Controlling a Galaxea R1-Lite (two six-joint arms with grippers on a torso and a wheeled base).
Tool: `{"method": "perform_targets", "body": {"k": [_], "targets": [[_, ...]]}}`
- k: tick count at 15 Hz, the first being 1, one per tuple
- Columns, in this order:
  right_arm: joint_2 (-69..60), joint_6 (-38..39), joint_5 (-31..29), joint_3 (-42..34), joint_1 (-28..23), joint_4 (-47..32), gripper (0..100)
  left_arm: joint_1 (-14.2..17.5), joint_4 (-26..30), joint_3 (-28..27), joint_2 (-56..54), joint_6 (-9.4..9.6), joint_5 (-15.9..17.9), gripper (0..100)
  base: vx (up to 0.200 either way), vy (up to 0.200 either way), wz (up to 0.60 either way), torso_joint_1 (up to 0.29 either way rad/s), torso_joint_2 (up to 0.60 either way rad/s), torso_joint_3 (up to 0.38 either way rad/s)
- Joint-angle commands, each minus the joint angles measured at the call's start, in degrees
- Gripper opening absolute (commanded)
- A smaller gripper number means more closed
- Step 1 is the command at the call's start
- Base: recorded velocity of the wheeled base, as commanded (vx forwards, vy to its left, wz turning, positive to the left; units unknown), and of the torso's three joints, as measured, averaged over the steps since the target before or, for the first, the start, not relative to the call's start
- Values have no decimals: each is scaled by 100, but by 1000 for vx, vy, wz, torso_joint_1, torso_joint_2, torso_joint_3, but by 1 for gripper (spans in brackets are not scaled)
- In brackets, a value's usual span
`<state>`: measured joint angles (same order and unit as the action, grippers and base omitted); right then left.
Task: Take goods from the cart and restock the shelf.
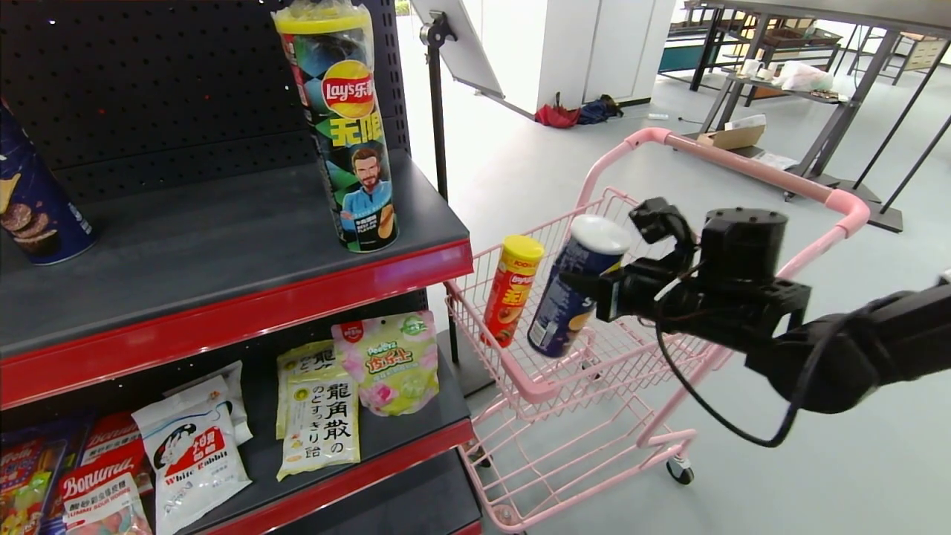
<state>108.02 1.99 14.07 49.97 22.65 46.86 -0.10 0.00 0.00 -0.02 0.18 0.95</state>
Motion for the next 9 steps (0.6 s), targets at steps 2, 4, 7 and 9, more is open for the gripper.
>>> {"method": "perform_targets", "body": {"k": [2,4,7,9], "targets": [[-2769,-251,-1257,672,-33,-2164,0,1,0,0,2,-1,2,100,0,0,0,0,0,0],[-3894,-260,-2585,382,-33,-3262,0,1,0,0,2,-1,2,100,0,0,0,0,0,0],[-6249,-260,-2593,-1024,-824,-5336,0,1,0,0,2,-1,10,100,0,0,0,0,0,0],[-7163,-295,-2637,-1657,-1289,-6119,0,1,0,0,2,-1,19,100,0,0,0,0,0,0]]}}
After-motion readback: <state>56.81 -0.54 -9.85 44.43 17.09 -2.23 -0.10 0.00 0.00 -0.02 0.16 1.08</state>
